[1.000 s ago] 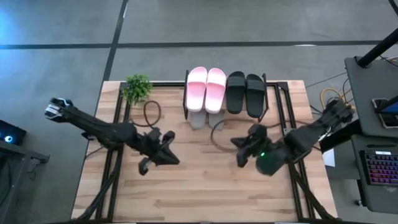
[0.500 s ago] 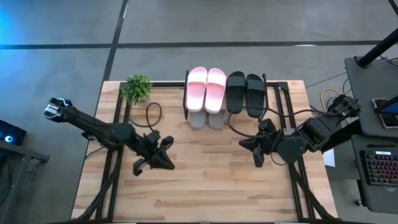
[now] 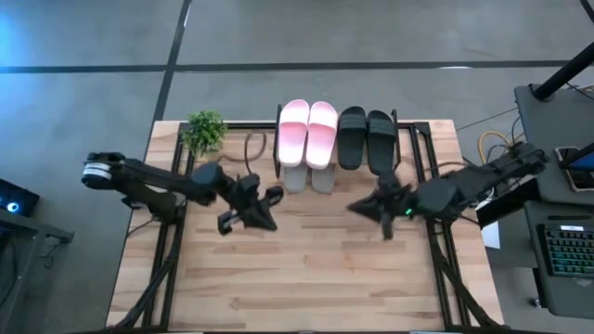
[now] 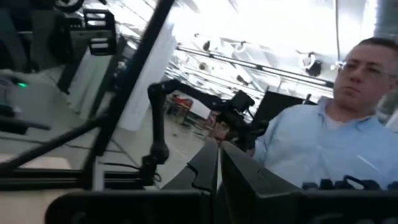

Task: Pick and place slides into the shelf
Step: Return to Home Position

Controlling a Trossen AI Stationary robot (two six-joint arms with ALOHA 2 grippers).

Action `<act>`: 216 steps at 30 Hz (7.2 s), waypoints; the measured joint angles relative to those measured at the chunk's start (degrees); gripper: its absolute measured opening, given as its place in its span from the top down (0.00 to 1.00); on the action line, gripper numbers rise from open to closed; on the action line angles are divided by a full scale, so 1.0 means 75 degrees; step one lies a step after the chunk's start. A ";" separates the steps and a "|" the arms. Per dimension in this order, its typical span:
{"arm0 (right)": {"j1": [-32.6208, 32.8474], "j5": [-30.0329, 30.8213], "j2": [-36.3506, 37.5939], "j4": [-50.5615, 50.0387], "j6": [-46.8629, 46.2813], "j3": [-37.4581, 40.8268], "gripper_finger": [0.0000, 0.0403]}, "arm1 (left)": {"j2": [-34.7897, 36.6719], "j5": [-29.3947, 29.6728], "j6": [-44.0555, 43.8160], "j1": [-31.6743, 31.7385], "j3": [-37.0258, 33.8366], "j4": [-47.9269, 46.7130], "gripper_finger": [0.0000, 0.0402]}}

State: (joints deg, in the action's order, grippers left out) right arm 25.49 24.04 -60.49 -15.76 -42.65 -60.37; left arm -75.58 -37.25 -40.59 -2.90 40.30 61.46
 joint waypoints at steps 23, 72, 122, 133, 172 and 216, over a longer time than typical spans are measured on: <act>-0.0253 0.0517 0.3877 0.1240 0.1052 0.3684 0.96 | 0.4857 0.2914 0.3061 0.1717 -0.0094 -0.8742 0.99; -0.0772 0.0280 0.6350 0.5402 0.1944 0.7870 0.96 | 0.9857 0.5843 0.2262 0.1729 -0.4870 -0.8105 0.99; -0.4431 -0.4607 0.6007 0.4906 0.2034 0.7972 0.96 | 0.9439 0.5837 0.2266 0.1729 -0.5050 -0.7791 0.99; -0.4435 -0.4606 0.5954 0.4634 0.0684 0.7975 0.96 | 0.9432 0.5837 0.2266 0.1729 -0.5049 -0.7774 0.99; -0.3095 -0.4600 0.7712 0.4070 0.0687 0.7978 0.96 | 0.9313 0.3607 0.4075 0.1726 -0.5118 -0.8299 0.99; -0.3100 -0.4599 0.7719 0.4129 0.0687 0.7971 0.96 | 0.9301 0.3805 0.4070 0.1729 -0.5121 -0.8196 0.99</act>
State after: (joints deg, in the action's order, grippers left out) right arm 2.24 -10.45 -2.60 15.21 -37.50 -0.58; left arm -5.82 -8.71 -10.07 10.07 1.89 -0.01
